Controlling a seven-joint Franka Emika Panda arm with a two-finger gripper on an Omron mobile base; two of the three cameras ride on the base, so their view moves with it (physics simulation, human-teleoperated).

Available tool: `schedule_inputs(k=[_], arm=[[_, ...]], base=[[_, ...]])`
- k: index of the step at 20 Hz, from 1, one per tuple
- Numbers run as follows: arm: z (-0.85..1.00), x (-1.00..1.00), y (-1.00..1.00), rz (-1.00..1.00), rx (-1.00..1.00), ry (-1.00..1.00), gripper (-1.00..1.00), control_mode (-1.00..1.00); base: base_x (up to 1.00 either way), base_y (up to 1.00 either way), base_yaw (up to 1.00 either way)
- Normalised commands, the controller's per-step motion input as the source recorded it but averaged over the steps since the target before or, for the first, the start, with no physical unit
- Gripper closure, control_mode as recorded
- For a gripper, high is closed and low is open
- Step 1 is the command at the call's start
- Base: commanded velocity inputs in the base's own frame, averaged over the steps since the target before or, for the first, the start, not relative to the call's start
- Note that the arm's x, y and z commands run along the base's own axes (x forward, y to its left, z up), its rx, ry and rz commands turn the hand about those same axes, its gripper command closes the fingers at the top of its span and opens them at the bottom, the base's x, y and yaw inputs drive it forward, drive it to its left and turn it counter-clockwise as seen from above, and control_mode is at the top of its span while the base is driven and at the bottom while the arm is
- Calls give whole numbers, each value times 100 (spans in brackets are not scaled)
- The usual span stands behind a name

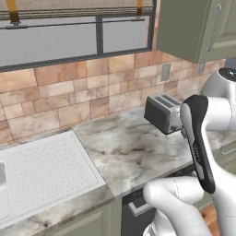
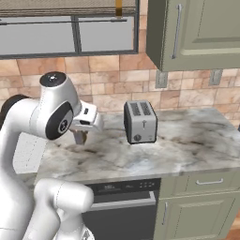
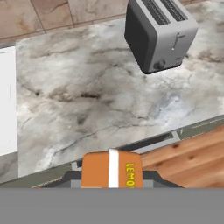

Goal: Move the drinks to the dining counter.

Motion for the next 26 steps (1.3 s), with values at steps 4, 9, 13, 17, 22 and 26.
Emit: schedule_inputs(k=[4,9,13,17,22,26], arm=[[7,-44,6,0,-3,0,100,-100],[13,-45,5,0,-3,0,100,-100],[20,-35,8,0,-1,0,100,-100],[22,-31,8,0,0,0,100,-100],[16,-28,5,0,0,0,100,-100],[0,-8,0,0,0,1,100,-100]], base=[[0,0,0],[0,0,0],[0,0,0],[0,0,0],[0,0,0],[0,0,0]])
